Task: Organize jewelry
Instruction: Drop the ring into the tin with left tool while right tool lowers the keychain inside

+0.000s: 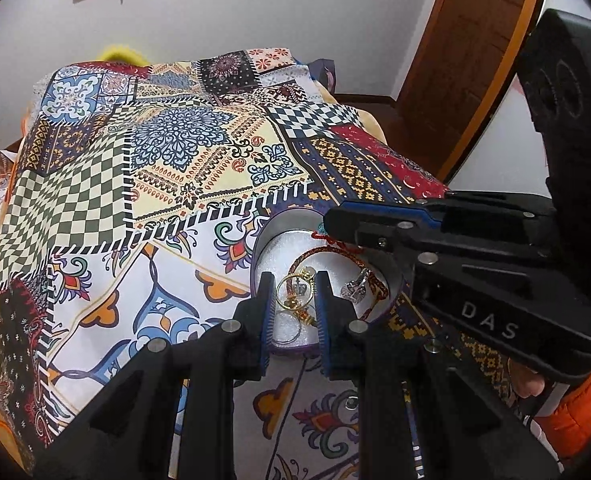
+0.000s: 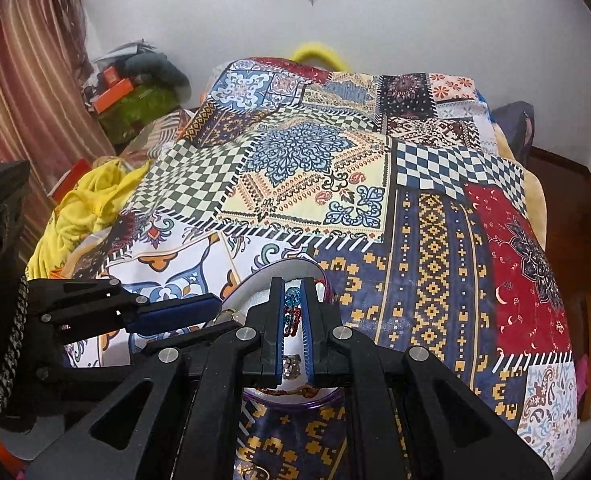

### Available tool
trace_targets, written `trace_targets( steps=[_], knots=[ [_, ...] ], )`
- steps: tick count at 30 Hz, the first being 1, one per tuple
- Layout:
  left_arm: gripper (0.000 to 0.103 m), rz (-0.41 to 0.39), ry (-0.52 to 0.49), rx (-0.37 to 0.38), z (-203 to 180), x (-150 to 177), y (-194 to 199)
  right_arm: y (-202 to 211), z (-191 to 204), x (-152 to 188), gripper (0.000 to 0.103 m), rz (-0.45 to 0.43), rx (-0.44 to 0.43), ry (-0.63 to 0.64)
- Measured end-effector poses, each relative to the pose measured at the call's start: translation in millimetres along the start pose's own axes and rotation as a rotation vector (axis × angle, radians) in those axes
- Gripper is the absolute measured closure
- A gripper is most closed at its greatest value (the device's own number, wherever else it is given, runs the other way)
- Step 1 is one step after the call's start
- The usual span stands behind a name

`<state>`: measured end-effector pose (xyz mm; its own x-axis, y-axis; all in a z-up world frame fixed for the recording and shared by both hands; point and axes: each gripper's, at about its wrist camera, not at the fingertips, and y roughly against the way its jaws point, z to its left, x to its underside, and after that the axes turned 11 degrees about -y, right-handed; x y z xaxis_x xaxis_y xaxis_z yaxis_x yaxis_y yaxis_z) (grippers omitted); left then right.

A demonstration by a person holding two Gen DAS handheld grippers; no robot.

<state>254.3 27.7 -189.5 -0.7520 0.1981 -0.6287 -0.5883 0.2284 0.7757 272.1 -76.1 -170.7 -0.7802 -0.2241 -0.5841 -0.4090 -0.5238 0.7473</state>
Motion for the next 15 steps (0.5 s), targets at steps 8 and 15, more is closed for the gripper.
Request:
trace_targets(
  steps=[8,15],
  knots=[
    [0.085,0.0,-0.001,0.002,-0.4,-0.1,1.7,-1.6,1.0,1.5,0.096,0.02,0.014,0.011],
    [0.082,0.016,-0.008,-0.008,-1.4,0.4,6.2,4.6,2.8,1.6,0.089,0.011,0.043,0.015]
  ],
)
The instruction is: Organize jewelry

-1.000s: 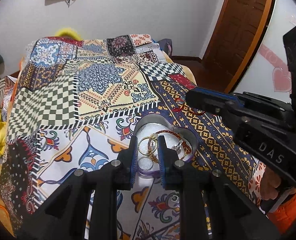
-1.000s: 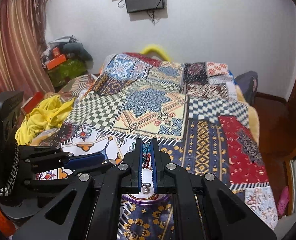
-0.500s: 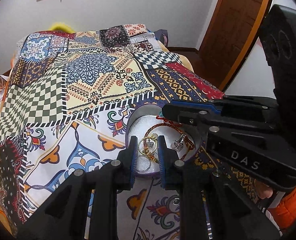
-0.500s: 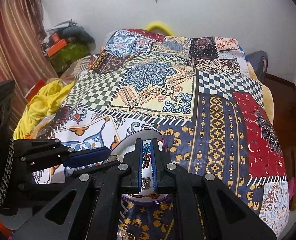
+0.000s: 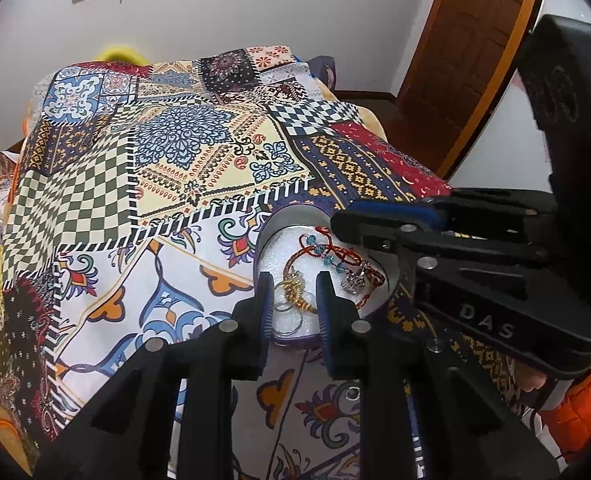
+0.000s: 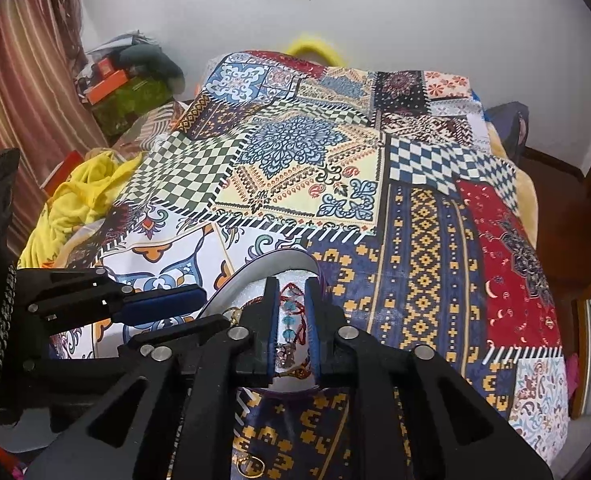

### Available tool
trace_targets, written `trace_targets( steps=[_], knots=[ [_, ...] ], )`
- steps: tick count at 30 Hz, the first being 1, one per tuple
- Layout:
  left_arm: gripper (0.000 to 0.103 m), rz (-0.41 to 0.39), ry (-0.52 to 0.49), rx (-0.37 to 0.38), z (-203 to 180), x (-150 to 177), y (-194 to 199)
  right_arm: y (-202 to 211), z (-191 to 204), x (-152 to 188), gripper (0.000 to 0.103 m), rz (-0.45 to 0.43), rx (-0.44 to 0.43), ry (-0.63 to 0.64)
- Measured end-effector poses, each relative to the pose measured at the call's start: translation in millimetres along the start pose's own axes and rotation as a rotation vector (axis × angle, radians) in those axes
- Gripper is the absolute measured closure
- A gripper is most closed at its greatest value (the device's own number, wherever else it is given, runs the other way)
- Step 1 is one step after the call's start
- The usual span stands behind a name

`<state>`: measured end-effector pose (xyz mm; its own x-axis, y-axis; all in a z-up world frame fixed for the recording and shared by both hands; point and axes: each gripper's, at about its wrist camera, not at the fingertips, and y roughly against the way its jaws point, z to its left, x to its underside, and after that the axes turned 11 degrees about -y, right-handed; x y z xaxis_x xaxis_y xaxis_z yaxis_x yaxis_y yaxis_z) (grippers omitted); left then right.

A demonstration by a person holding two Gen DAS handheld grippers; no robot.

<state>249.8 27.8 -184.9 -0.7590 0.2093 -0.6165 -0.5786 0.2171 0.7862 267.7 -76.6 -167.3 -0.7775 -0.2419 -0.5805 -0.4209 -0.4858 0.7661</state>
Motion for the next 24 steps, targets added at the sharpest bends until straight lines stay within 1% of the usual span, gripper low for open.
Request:
trace_targets(
  steps=[2,7,10,16,21,24],
  knots=[
    [0.082,0.002,0.003,0.002,0.6,0.5,2.1,4.9,0.4,-0.3,0.082,-0.01,-0.001,-0.002],
    [0.081,-0.016,0.008,0.001,1.0,0.4,15.7,18.9,3.2,0.4,0.075,-0.046,0.02,0.007],
    [0.076,-0.035,0.008,-0.007,0.7,-0.3,27.1,28.9,5.3,1.5,0.071,-0.073,0.031,0.01],
    [0.074,-0.073,-0.002,-0.036,-3.2,-0.9,53.1,51.1,9.0,8.7,0.07,-0.129,0.061,0.017],
    [0.064,-0.105,-0.016,-0.058,-9.4,3.0,73.3,64.5,9.6,21.3,0.07,-0.153,0.08,0.015],
    [0.063,-0.107,-0.023,-0.06,-12.6,6.6,80.0,70.0,8.2,29.3,0.069,-0.157,0.085,0.006]
  ],
)
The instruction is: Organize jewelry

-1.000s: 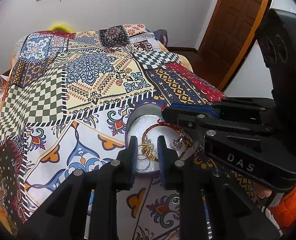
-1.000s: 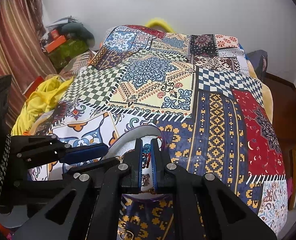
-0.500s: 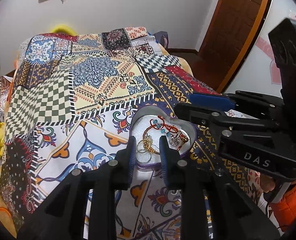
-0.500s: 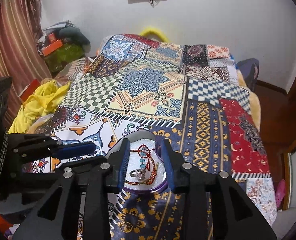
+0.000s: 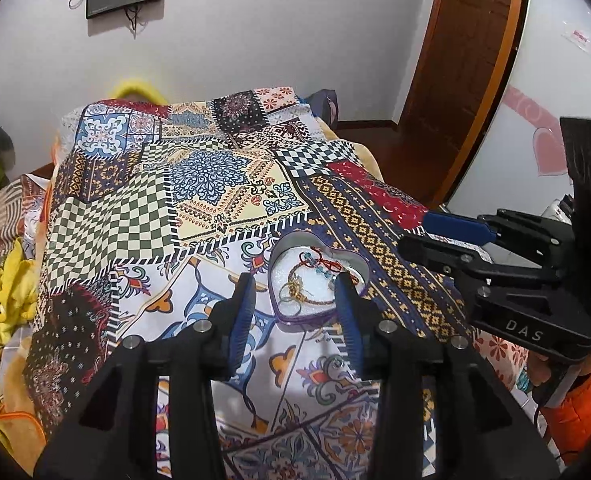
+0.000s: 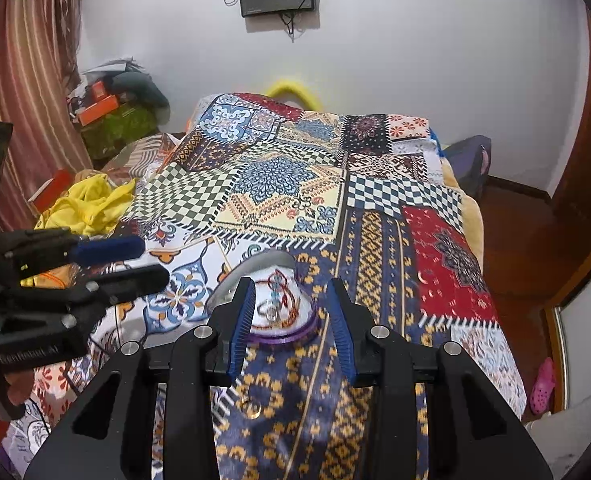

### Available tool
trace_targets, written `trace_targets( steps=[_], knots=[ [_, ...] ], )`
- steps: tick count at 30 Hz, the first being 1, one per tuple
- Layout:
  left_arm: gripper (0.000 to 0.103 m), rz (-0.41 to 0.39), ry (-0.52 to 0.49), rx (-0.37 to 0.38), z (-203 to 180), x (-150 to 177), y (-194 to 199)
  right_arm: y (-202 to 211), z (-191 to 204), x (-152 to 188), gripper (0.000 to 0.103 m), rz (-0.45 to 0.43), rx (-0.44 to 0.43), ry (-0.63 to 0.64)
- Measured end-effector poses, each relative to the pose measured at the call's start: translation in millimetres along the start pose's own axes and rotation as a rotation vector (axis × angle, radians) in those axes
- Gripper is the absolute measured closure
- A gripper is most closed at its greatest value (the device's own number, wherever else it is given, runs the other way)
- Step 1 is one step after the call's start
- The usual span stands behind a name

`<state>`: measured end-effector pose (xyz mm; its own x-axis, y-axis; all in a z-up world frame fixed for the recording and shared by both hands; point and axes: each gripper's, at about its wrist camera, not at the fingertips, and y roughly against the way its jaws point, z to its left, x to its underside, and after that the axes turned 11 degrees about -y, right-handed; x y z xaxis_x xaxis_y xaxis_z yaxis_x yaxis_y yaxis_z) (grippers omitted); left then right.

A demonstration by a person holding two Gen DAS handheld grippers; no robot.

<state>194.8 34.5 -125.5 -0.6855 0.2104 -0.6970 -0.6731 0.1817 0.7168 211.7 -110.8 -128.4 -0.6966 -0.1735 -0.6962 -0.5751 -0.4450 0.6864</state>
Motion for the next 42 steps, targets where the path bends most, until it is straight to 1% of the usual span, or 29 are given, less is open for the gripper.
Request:
trace_targets(
  steps=[3,6,11,14,18,21,23,27,30,31,33,35,37,38,39,40,42],
  knots=[
    [0.062,0.008,-0.008,0.002,-3.5,5.7,3.7,2.9,-2.7,8.2,0.069,0.011,-0.002,-0.017],
    [0.062,0.023,-0.018,-0.004,-6.7,12.9,3.6,1.3,-4.1,19.7,0.069,0.026,0.014,-0.019],
    [0.062,0.068,-0.014,0.003,-9.7,30.9,-2.4,-9.9,-6.2,41.1,0.069,0.096,0.011,-0.031],
    [0.062,0.103,-0.001,0.014,-9.2,44.2,-8.9,-19.1,-6.6,54.1,0.069,0.149,-0.008,-0.042],
    [0.062,0.144,0.009,0.035,-9.5,58.1,-18.2,-30.6,-2.2,67.9,0.069,0.199,-0.003,-0.026],
    [0.062,0.176,-0.002,0.035,-12.1,63.7,-26.7,-39.3,1.9,73.6,0.069,0.229,-0.004,-0.009],
    [0.062,0.182,-0.005,0.038,-13.1,65.2,-30.0,-41.3,5.0,77.1,0.069,0.232,0.002,0.006],
    [0.062,0.183,-0.005,0.051,-16.0,67.5,-34.0,-43.1,12.4,83.3,0.069,0.201,0.034,0.076],
    [0.062,0.179,-0.013,0.053,-18.9,67.8,-36.7,-43.7,12.0,85.4,0.069,0.19,0.034,0.099],
    [0.062,0.179,-0.015,0.055,-19.5,67.8,-37.4,-43.4,12.0,86.3,0.071,0.185,0.034,0.104],
    [0.062,0.181,-0.016,0.066,-21.1,67.4,-40.1,-42.9,12.6,87.4,0.087,0.183,0.026,0.112],
    [0.063,0.183,-0.005,0.084,-20.9,67.2,-43.7,-41.4,11.5,87.9,0.089,0.179,0.014,0.093],
    [0.067,0.198,0.018,0.137,-20.6,67.0,-51.1,-40.3,11.7,88.3,0.089,0.172,0.011,0.081],
    [0.073,0.21,0.026,0.154,-20.4,66.6,-55.2,-39.0,10.9,88.0,0.089,0.171,0.007,0.075],
    [0.078,0.228,0.031,0.165,-20.3,66.0,-61.4,-37.6,10.4,87.5,0.089,0.169,0.003,0.068],
    [0.079,0.235,0.03,0.167,-21.0,66.0,-64.6,-36.5,9.9,87.1,0.096,0.167,-0.001,0.064],
    [0.079,0.241,0.018,0.163,-25.3,65.5,-70.4,-33.8,7.2,84.7,0.097,0.161,0.001,0.053]
  ],
)
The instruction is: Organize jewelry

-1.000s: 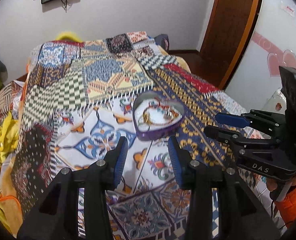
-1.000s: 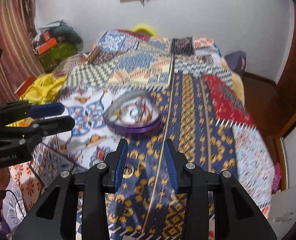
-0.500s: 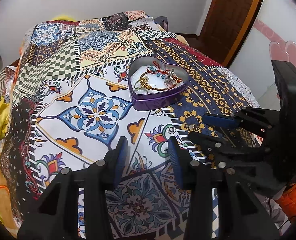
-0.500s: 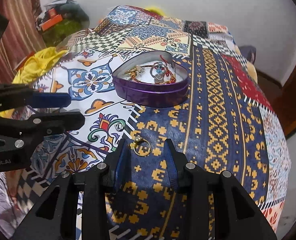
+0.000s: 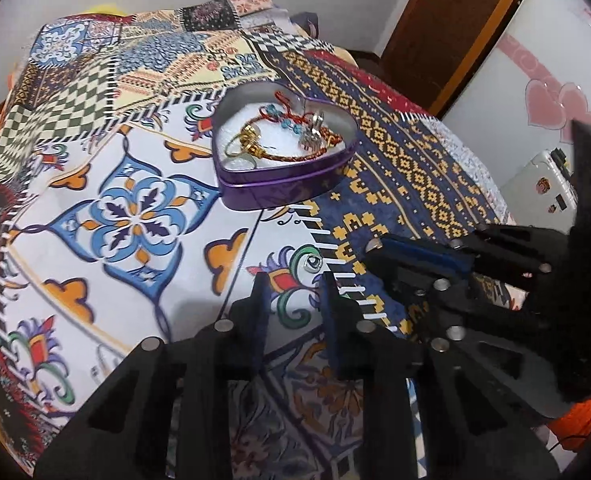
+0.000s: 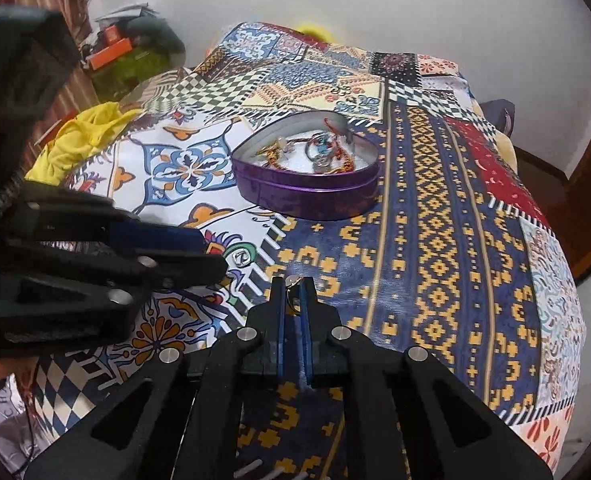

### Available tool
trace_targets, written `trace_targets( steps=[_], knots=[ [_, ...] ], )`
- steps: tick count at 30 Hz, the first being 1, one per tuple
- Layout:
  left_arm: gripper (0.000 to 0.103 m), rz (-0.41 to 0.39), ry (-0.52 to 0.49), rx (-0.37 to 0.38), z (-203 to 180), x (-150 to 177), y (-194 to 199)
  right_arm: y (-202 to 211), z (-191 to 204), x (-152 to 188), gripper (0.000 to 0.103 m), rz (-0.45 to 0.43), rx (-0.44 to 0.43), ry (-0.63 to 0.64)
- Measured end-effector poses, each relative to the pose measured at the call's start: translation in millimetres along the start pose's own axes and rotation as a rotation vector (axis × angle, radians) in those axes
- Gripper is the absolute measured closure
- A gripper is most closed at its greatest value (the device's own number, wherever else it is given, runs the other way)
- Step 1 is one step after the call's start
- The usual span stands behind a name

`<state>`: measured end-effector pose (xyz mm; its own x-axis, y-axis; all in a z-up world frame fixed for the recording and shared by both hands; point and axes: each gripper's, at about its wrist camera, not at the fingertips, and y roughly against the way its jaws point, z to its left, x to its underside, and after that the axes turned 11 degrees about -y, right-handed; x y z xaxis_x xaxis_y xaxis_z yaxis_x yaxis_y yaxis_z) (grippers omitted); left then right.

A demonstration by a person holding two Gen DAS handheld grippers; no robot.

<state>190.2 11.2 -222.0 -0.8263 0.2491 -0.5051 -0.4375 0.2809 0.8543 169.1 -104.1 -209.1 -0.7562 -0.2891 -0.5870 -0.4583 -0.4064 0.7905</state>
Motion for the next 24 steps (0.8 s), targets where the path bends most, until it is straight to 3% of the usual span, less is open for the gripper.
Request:
trace_targets(
  steps=[8,10,12,24],
  knots=[
    [0.08,-0.005,-0.054,-0.05,-12.8,-6.5,-8.4,12.5,-16.1,-7.1,0.097,-0.04,0.007,-0.042],
    [0.083,-0.009,-0.06,-0.062,-13.6,-7.6,-10.8,15.6,-20.5,-8.4,0.097,-0.05,0.007,-0.055],
    [0.095,-0.01,-0.064,-0.067,-13.5,-8.7,-12.0,17.3,-24.2,-9.8,0.097,-0.056,0.005,-0.066],
    [0.096,-0.049,-0.044,-0.079,-11.0,-10.7,5.4,27.8,-27.9,-21.9,0.097,-0.1,0.008,-0.08]
  ],
)
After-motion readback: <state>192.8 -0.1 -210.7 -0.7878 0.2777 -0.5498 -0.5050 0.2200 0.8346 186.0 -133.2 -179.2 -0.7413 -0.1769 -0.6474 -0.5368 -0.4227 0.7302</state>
